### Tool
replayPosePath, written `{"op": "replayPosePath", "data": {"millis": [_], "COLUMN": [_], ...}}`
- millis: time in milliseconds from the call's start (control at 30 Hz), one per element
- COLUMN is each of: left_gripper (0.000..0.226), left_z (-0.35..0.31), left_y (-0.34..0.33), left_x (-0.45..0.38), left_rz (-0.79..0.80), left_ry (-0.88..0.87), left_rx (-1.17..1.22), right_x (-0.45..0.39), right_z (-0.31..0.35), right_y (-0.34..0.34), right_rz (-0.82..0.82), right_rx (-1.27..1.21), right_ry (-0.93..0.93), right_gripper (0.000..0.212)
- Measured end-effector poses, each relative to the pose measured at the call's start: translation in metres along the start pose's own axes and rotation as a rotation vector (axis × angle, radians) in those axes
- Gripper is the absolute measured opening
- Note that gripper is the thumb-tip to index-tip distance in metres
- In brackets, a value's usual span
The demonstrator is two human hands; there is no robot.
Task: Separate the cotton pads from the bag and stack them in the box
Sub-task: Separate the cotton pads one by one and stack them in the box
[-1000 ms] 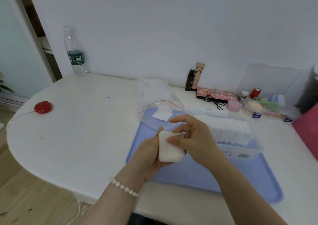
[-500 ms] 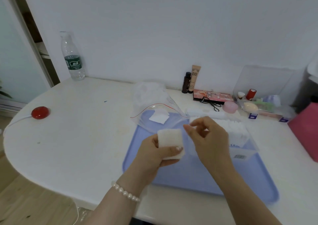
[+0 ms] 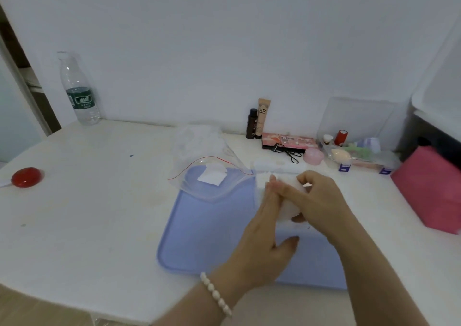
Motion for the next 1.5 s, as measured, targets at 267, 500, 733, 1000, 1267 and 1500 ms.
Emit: {"op": "replayPosePath", "data": {"millis": [267, 500, 733, 1000, 1267, 1500], "left_gripper": [0.040, 0.039, 0.037, 0.032, 0.038, 0.033], "left_z": [0.033, 0.034, 0.032, 0.023, 0.023, 0.024], "left_y": [0.020, 0.006, 0.001, -0.003, -0.005, -0.005], "left_x": [-0.013, -0.008, -0.005, -0.002, -0.002, -0.002], "left_rz": [-0.229, -0.088, -0.081, -0.040, -0.035, -0.040], "left_ry": [0.455, 0.512, 0.496, 0.462, 0.450, 0.438], "left_rx": [0.086, 0.044, 0.081, 0.073, 0.067, 0.056], "right_x": [-0.030, -0.029, -0.040, -0.039, -0.036, -0.039], "right_z": [-0.014, -0.005, 0.004, -0.011, -0.024, -0.028], "right_y": [0.010, 0.001, 0.004, -0.012, -0.024, -0.019], "right_rz": [-0.156, 0.007, 0.103, 0.097, 0.183, 0.365], "right_rx": [0.240, 0.465, 0.686, 0.965, 0.783, 0.671], "right_ry": [0.060, 0.085, 0.025, -0.050, -0.171, -0.197], "right_gripper": [0.030, 0.028, 0.027, 0.025, 0.033, 0.040]}}
Point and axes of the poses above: each hand's wrist, its own x-axis away from the middle knuckle, its own y-axis out of the back of the hand, z = x × y, the point moved 1 cm from there along -x, towards the middle knuckle, and after that the axes turned 14 degrees about -x, right-handed, at the moved point
